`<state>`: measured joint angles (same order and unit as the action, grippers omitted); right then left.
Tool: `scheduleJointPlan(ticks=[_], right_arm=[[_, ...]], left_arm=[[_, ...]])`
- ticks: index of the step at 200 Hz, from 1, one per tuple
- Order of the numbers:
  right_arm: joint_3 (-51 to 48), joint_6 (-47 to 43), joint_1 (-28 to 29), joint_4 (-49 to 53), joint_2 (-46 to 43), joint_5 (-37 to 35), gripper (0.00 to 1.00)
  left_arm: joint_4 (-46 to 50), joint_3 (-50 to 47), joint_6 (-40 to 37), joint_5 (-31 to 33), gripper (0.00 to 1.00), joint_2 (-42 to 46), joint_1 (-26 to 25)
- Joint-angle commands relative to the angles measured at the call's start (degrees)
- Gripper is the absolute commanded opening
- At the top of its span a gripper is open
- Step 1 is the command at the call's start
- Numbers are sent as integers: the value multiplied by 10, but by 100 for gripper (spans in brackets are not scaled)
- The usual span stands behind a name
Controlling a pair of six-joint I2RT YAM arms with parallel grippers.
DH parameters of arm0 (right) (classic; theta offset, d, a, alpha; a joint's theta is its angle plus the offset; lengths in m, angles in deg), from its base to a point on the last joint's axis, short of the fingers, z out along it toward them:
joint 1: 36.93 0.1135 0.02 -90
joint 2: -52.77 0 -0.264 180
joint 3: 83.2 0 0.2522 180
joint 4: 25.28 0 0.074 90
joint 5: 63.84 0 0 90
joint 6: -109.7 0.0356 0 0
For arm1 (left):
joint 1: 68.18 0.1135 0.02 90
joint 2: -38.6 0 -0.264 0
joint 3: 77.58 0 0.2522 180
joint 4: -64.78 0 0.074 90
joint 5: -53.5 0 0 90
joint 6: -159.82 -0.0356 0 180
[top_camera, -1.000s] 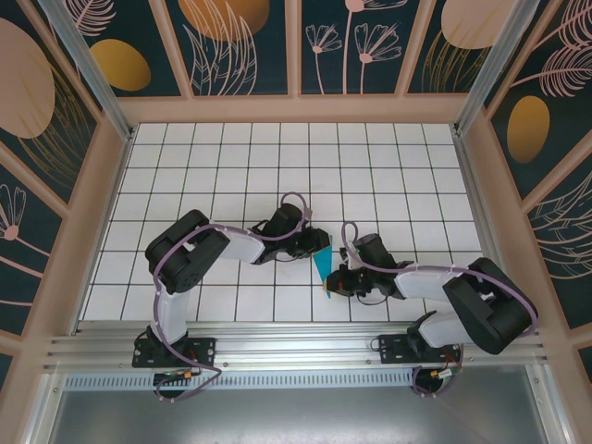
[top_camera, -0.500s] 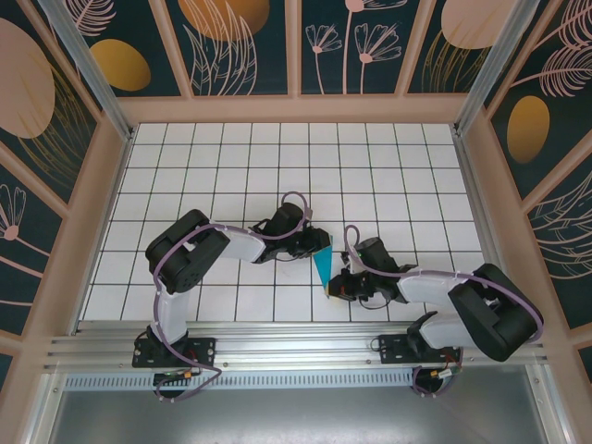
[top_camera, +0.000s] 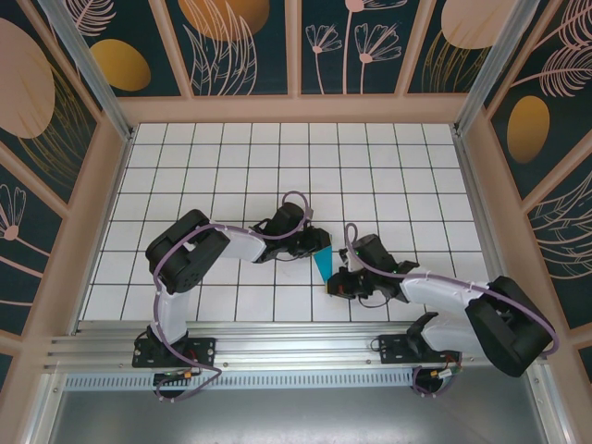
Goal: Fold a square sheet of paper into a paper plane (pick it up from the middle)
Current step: Fold the wing for the fifth time at the center of the table.
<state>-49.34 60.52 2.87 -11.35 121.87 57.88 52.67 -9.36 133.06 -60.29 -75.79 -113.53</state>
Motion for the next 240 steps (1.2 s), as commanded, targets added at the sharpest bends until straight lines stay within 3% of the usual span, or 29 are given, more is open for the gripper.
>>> scheduleJointPlan(ticks=[1,63,95,129,171,240], right_arm=[[23,0,9,-3,18,-1,2],[-30,11,6,-21,73,-30,2],[-56,22,-2,-29,66,-31,3],[-30,22,-3,-9,15,-22,4],[-7,38,-9,-51,2,2,5],[-68,44,-26,-110,107,-17,4]], left_arm=[[77,-8,-26,57,32,-41,5],[77,-9,-29,57,32,-36,5],[79,-8,-32,57,33,-37,6],[84,-1,-36,56,33,-39,6],[88,0,-38,56,33,-38,6],[85,-3,-38,56,33,-33,6]])
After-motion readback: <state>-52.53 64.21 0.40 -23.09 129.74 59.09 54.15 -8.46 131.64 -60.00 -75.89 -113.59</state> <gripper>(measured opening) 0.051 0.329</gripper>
